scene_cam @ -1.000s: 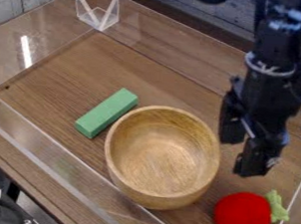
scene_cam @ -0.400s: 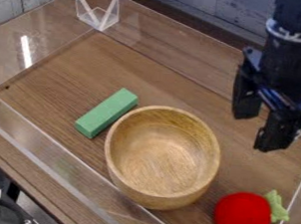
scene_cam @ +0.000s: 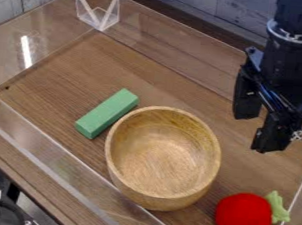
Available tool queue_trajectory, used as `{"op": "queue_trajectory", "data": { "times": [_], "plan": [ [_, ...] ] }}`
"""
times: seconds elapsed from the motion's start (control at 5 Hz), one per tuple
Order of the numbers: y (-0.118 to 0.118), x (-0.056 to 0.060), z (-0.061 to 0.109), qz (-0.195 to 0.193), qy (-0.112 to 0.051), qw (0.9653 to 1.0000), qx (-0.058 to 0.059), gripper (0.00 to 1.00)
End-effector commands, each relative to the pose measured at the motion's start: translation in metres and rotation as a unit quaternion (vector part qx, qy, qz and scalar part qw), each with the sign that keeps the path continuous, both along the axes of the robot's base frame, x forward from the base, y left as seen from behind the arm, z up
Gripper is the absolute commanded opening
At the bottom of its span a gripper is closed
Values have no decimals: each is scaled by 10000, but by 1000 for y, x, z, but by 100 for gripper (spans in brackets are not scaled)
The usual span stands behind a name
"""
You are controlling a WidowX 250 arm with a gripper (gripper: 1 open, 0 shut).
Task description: Move the red object to the right side of the table
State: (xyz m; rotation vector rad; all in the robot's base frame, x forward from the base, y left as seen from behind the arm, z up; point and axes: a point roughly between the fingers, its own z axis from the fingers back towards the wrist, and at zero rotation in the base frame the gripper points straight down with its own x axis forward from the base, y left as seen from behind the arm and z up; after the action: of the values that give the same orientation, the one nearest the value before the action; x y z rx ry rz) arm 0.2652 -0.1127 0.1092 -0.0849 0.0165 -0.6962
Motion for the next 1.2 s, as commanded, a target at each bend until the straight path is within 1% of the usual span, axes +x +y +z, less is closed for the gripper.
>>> {"op": "queue_trajectory", "data": {
  "times": [0.0, 0.2, 0.6, 1.0],
  "plan": [
    [5, 18, 13, -154, -329, 9993, -64, 100],
    [13, 31, 12, -216, -402, 9989, -44, 100],
    [34, 46, 2, -42, -543, 9985, -1, 100],
    [59, 70, 4, 243, -684, 9974, 26, 100]
  ]
}}
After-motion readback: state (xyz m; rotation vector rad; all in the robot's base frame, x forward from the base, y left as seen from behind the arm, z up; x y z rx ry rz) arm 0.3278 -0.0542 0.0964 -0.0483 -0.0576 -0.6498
